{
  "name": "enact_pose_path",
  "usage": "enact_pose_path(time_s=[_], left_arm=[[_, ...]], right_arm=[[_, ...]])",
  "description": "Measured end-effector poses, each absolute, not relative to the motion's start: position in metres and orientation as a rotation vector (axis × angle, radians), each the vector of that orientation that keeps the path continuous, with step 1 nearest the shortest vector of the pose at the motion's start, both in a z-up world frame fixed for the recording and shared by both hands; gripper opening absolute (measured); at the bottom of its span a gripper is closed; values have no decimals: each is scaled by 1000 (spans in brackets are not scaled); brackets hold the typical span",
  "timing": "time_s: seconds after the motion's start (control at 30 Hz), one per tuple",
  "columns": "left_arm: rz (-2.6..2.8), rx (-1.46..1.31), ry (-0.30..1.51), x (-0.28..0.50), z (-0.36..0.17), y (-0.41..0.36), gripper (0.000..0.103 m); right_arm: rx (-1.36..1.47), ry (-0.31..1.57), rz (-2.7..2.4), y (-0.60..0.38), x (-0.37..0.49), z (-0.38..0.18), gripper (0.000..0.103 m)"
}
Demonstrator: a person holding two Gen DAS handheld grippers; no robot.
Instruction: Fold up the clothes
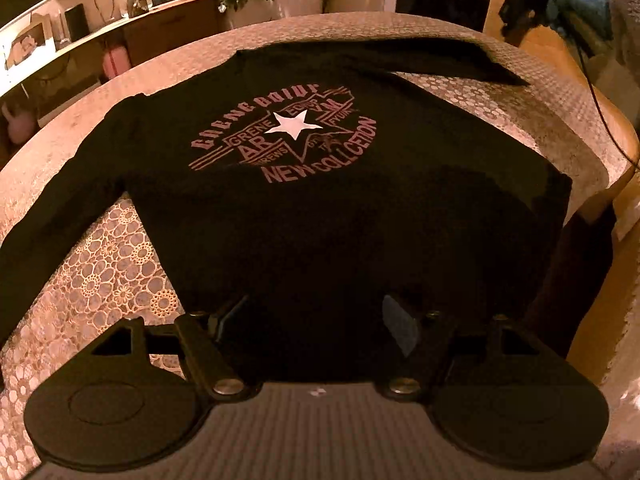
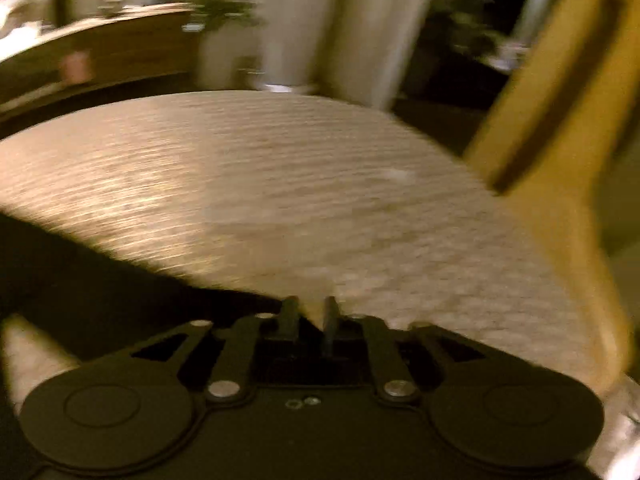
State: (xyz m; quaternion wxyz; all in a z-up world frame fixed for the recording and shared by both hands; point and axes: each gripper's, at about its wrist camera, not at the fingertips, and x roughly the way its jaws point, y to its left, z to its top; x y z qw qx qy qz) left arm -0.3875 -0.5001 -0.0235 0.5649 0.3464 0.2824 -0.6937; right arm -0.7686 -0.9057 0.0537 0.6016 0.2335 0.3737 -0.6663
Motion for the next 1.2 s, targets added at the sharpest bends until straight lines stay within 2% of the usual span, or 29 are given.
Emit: enact_pose_path(time_s=[0.17, 0.43, 0.77, 1.2], left_arm=[[-1635, 813, 657, -389, -25, -500, 77], [-1633, 814, 659, -390, -25, -500, 81], [-1599, 781, 698, -383, -9, -478, 81], [-1445, 663, 741, -361, 32, -383, 81]], right_arm=[[682, 758, -1615, -900, -810, 54, 103], [805, 779, -1521, -880, -824, 25, 103], [789, 766, -1228, -823, -765, 26, 103], [764, 728, -967, -685, -724, 40, 103]])
